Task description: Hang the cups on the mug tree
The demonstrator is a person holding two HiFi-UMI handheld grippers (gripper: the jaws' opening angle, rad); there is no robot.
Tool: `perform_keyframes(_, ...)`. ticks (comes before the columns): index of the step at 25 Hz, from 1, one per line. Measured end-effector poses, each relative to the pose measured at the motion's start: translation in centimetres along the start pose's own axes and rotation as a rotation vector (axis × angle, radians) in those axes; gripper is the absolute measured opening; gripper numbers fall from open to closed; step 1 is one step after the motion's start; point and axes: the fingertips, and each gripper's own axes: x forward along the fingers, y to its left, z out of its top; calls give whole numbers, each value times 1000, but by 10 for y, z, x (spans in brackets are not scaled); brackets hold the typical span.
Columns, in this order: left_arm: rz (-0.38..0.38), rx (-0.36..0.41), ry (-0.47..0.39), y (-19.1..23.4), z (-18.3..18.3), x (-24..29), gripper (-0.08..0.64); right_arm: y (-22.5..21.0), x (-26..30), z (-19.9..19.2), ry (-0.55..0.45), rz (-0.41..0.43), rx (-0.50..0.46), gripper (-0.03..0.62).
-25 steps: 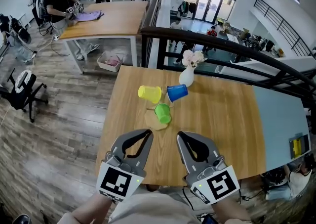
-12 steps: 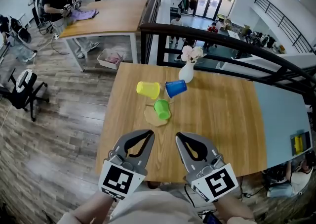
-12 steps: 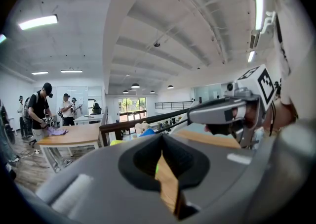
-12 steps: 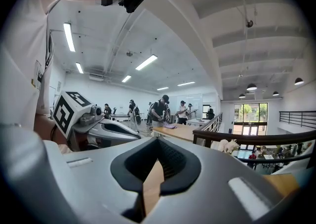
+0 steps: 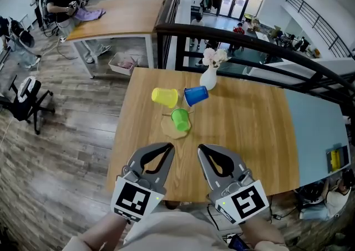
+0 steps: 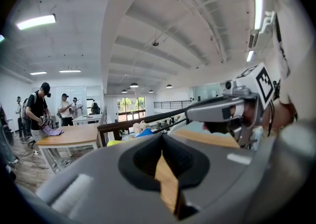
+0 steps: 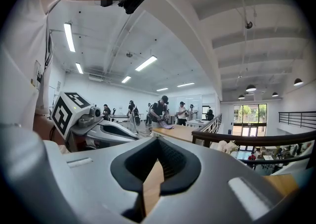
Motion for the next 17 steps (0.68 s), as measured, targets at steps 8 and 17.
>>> perform_keyframes(8,-3,-6,6,-4,-1,4,3,-7,-2,0,-3,-4,1,0)
perform_keyframes(17,-3,-8,2,-3,0,9,3,-11,2,-1,-8,0,9,0)
